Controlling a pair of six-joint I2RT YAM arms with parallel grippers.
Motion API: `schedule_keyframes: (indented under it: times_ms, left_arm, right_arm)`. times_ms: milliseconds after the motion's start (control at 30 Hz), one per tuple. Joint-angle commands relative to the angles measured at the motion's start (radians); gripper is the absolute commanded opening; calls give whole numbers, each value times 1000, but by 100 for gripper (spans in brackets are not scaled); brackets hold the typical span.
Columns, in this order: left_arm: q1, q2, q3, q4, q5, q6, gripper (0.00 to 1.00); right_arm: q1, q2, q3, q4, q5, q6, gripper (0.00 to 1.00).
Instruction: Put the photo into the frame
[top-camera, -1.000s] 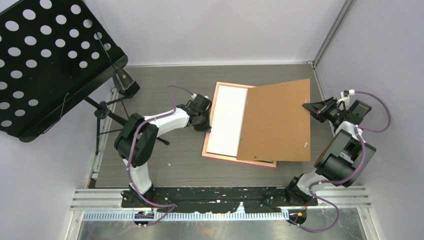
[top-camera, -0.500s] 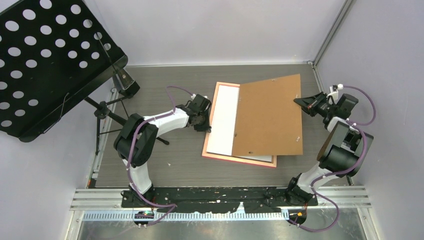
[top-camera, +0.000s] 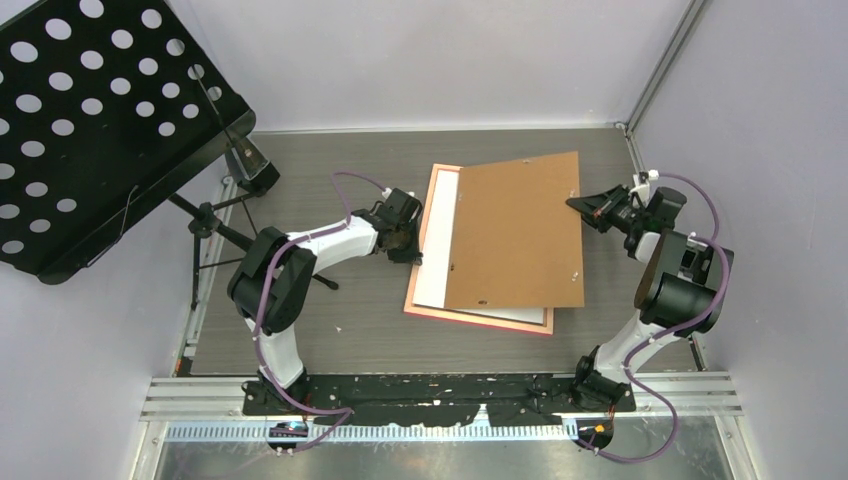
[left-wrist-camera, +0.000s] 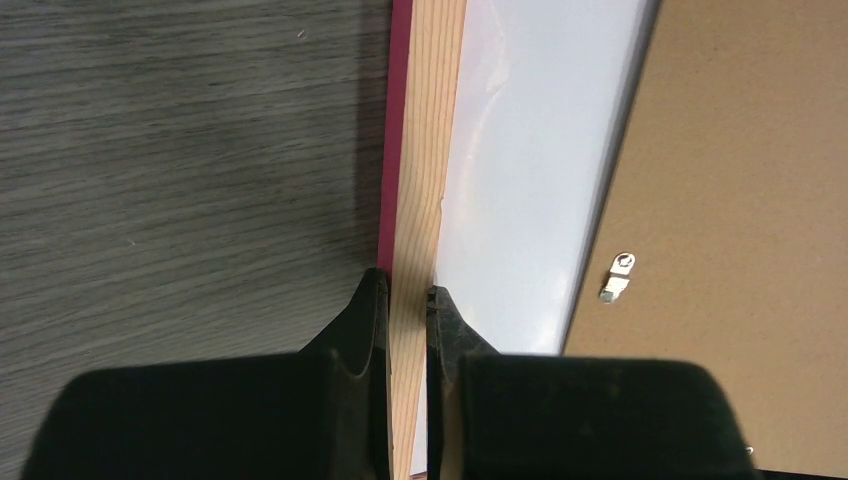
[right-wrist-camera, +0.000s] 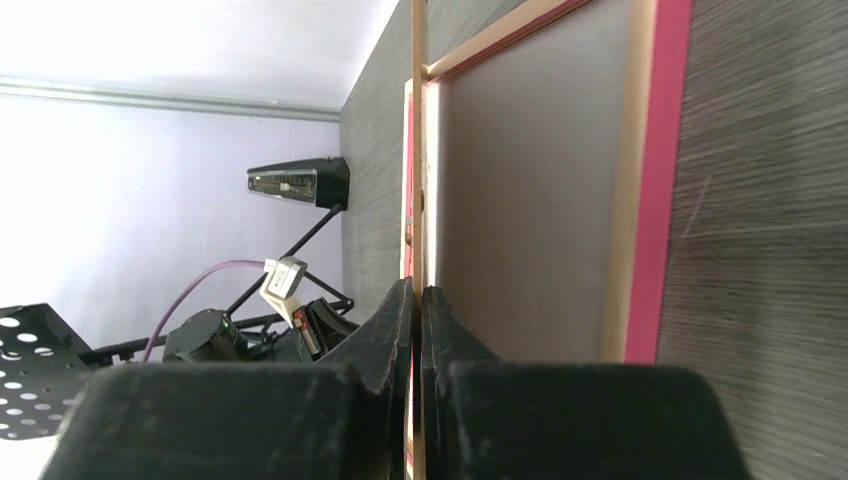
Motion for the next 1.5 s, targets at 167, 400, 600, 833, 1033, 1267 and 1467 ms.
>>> schedule_keyframes:
  times_ms: [167, 400, 600, 833, 1033, 1267, 1467]
  left_arm:
    - [2, -18, -7, 27, 21, -30, 0]
    - [2, -19, -8, 27, 18, -27, 0]
    - [2, -23, -8, 29, 16, -25, 0]
    - [2, -23, -13, 33, 19, -25, 0]
    - [1, -27, -15, 36, 24, -25, 0]
    - [3, -33, -14, 36, 33, -25, 3]
    - [2, -40, -13, 37, 39, -24, 8]
  right_arm:
    - [84, 12, 6, 26, 32, -7, 6]
    - [128, 28, 0, -11, 78, -37, 5]
    - [148, 33, -12, -15, 114, -46, 6]
    - [176, 52, -17, -24, 142, -66, 5]
    - [198, 73, -29, -32, 174, -95, 6]
    - [203, 56, -74, -37, 234, -123, 5]
    - [205, 24, -104, -45, 267, -141, 5]
